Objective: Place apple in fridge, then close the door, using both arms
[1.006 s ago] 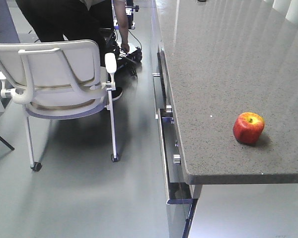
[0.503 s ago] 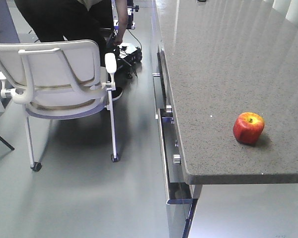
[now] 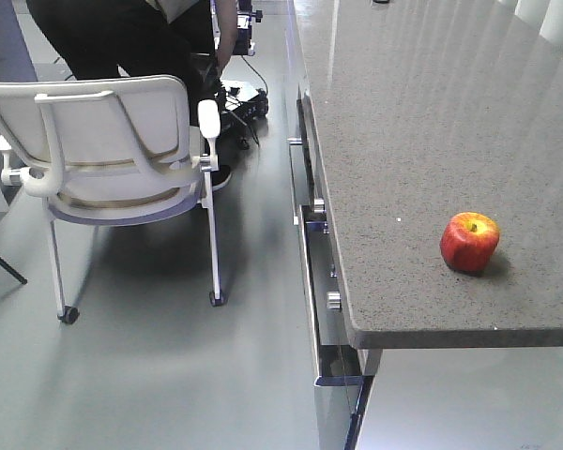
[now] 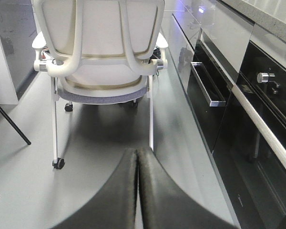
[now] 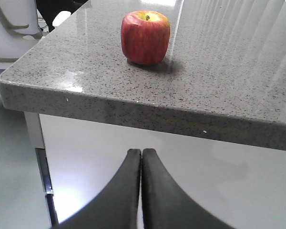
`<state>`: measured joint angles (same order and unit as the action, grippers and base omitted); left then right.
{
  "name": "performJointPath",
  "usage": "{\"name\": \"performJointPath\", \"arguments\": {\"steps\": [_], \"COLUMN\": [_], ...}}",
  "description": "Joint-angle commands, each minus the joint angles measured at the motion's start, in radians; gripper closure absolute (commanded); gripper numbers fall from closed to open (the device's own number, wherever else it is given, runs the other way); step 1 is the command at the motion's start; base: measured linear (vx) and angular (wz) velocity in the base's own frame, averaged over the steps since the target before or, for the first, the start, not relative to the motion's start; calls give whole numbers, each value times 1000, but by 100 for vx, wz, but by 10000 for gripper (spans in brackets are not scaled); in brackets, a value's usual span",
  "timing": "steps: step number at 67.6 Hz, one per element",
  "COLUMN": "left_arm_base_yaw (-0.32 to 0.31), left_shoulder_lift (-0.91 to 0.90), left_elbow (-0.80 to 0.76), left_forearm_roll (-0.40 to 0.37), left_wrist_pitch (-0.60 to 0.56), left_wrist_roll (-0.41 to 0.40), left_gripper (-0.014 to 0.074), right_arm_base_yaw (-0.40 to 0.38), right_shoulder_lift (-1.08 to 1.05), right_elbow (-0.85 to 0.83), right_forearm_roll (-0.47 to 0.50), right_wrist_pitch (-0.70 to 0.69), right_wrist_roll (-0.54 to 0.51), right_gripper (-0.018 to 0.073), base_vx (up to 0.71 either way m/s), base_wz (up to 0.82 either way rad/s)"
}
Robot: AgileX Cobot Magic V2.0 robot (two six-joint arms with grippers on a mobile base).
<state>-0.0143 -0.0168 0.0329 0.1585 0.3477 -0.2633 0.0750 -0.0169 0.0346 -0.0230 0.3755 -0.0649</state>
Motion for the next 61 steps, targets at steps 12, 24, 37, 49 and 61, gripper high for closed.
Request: {"name": "performJointPath", "arguments": {"steps": [12,24,37,49,61], "left_arm_base_yaw": [-7,-7,-7,-7,-7], "left_shoulder_lift": [2,2,2,2,2], "left_elbow": [17,17,17,17,17], "left_forearm_roll": [-4,-4,-4,-4,-4], "left_wrist_pitch": [-71,-71,-71,-71,-71], "left_wrist_roll": [-8,-8,-8,-8,-8], "left_gripper": [603,603,603,603,603], "right_arm_base_yaw": [1,1,1,1,1], "right_shoulder_lift": [-20,-20,-20,-2,116], "right_elbow": [-3,-3,-5,-91,-288], "right_forearm_roll": [65,195,256,427,433], "right_wrist_pitch": [-236,-387,-580,-656,-497], "right_wrist_roll": [28,35,55,-17,-145], "right_gripper": [563,563,563,563,563], "base_vx": [0,0,0,0,0], "base_wz": [0,0,0,0,0]}}
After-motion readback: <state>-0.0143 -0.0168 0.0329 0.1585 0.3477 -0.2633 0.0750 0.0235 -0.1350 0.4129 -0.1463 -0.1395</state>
